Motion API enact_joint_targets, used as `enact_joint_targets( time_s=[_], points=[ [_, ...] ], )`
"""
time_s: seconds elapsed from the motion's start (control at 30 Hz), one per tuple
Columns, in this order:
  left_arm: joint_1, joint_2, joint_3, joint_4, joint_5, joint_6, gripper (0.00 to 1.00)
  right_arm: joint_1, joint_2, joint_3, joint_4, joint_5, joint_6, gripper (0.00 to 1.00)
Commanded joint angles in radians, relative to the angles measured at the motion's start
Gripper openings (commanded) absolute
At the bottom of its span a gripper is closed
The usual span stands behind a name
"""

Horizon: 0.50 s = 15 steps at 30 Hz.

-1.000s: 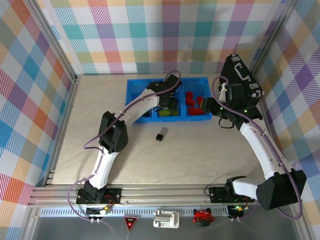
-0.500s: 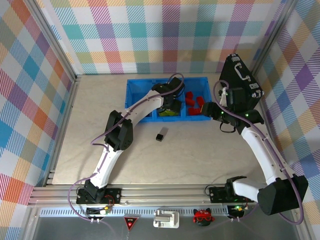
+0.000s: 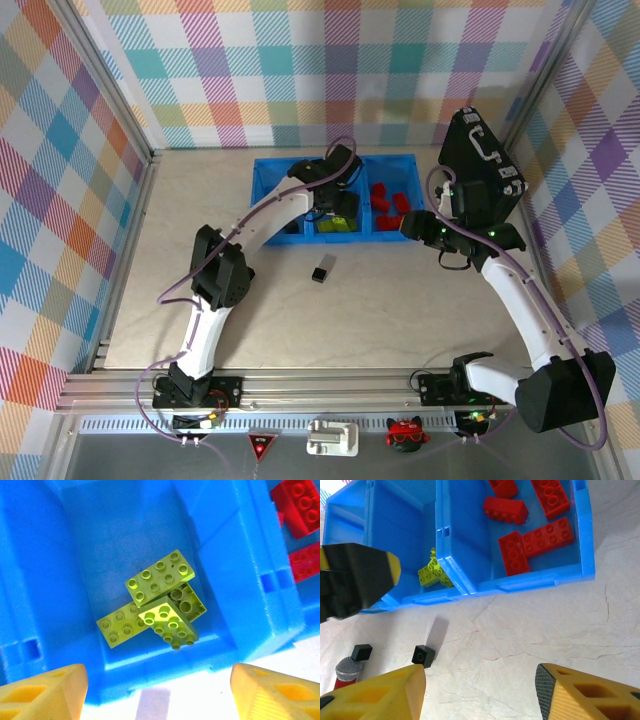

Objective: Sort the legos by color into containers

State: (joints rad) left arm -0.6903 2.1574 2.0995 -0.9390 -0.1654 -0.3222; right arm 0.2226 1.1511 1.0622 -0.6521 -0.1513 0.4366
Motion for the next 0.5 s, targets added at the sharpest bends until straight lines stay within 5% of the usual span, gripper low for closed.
enact_joint_targets(
  time_s=[0.0, 0.47],
  points=[
    [0.005, -0.083, -0.073, -0.019, 0.029, -0.041, 0.75, -0.002, 0.015, -0.002, 0.015, -0.027, 0.008, 0.61],
    [0.003, -0.285, -0.504, 0.126, 0.111, -0.120, 0.75, 0.000, 0.051, -0.021, 0.034, -0.055, -0.025, 0.61]
  ],
)
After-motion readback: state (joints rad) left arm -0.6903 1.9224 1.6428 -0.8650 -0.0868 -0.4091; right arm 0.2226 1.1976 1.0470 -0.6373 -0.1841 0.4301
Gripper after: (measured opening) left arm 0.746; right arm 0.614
